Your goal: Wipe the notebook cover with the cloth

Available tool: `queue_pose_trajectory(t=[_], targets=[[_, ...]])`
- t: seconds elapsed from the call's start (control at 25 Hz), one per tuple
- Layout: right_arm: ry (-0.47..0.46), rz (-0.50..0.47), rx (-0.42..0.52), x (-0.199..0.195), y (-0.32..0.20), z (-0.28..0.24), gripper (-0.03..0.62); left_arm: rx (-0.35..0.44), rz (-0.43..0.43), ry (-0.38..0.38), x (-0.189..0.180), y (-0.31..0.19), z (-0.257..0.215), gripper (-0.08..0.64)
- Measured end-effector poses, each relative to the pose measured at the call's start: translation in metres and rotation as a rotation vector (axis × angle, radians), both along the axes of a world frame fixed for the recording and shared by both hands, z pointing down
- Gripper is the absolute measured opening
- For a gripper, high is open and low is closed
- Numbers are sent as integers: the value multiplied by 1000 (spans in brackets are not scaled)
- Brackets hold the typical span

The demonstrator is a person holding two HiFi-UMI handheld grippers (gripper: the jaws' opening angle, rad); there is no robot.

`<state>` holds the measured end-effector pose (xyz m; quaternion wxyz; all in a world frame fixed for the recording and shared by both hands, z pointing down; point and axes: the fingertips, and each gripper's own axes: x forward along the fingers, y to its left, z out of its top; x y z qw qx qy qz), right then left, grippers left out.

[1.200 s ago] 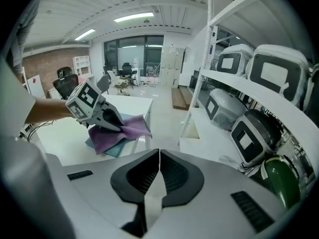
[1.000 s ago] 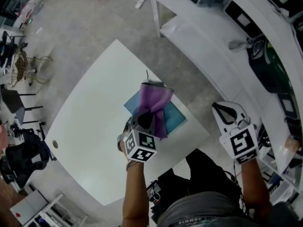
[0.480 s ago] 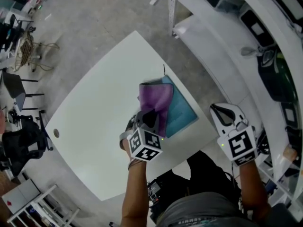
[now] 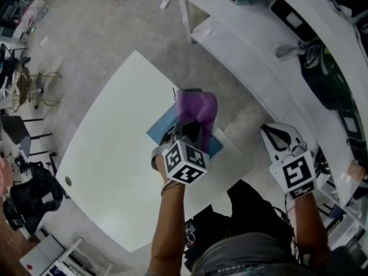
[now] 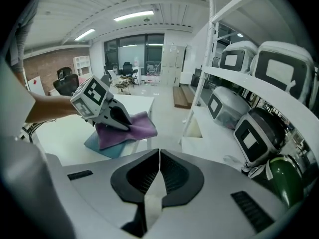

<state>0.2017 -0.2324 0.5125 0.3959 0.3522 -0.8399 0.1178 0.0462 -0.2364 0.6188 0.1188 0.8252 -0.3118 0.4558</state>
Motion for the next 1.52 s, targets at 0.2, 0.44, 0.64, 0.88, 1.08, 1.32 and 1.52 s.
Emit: queue_pose_trajectory(t=[0.2,0.44,0.64,0.88,1.08,1.32,1.52], targets=[[2,14,-9,13,-2,4,32,3,-8,15,10,-18,2,43],[-1,-35,-6,-3,-4,6,32,19,-95,1,-30,-12,0,43],[-2,-92,-9,-33,0,7,32,9,-214,-34,-95,16,1,43],[-14,-140,-10,-69,10,6,32,6,-290,-49,-139,38,0,43],[-13,-123,-7,-68,12,0,32,9,-256,-68,-132,25,-2,41],[15,-44,-22,-14,8,9,32,29,-176,-66,-83,-16,-1,43],[25,12,-31,25,4,17,32,39,-97,-43,-27,-42,1,41]])
